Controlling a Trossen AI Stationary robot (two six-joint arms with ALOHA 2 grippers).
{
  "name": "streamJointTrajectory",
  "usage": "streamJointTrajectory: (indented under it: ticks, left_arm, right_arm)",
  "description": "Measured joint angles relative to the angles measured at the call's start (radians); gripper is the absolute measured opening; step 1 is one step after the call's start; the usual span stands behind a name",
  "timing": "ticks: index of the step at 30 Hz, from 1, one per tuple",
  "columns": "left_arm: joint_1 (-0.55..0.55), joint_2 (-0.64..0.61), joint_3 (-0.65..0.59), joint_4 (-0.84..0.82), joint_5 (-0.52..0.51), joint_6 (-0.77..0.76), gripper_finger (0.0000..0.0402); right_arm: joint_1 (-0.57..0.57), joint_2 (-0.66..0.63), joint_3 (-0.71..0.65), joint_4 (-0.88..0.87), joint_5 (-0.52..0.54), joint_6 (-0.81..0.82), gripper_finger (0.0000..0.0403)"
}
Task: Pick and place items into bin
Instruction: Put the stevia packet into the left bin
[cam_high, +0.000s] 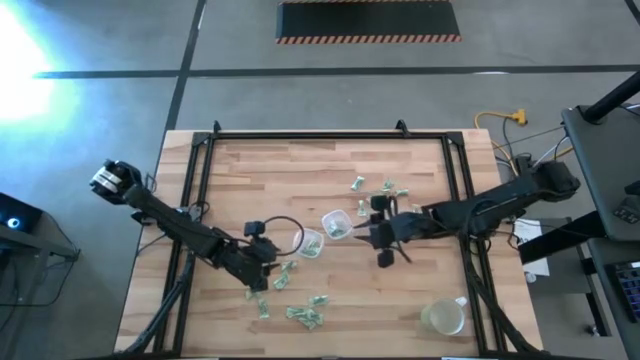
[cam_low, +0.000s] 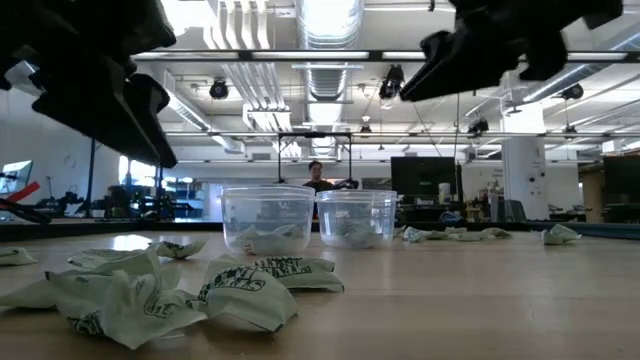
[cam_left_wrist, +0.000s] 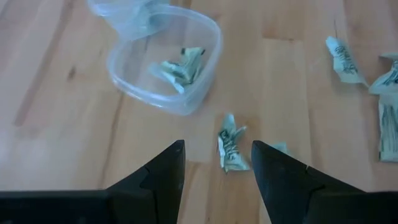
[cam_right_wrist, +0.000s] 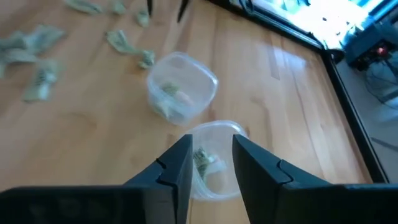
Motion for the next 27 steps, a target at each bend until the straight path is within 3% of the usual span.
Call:
streamJointTrajectory:
  ticks: [8, 19, 27]
  left_arm:
    - [0.005, 0.105, 0.002, 0.096, 0.052, 0.007, 0.0169]
    - [0.052, 0.177, 0.011, 0.111, 0.053, 0.006, 0.0169]
    - [0.098, 0.22, 0.009, 0.137, 0.116, 0.0, 0.0169]
  right_arm:
    - [0.061, -0.074, -0.005, -0.024, 0.001, 0.012, 0.0085]
    - [0.067, -0.073, -0.008, -0.04, 0.001, 0.025, 0.0075]
    - [0.067, -0.073, -0.008, -0.047, 0.001, 0.035, 0.0074]
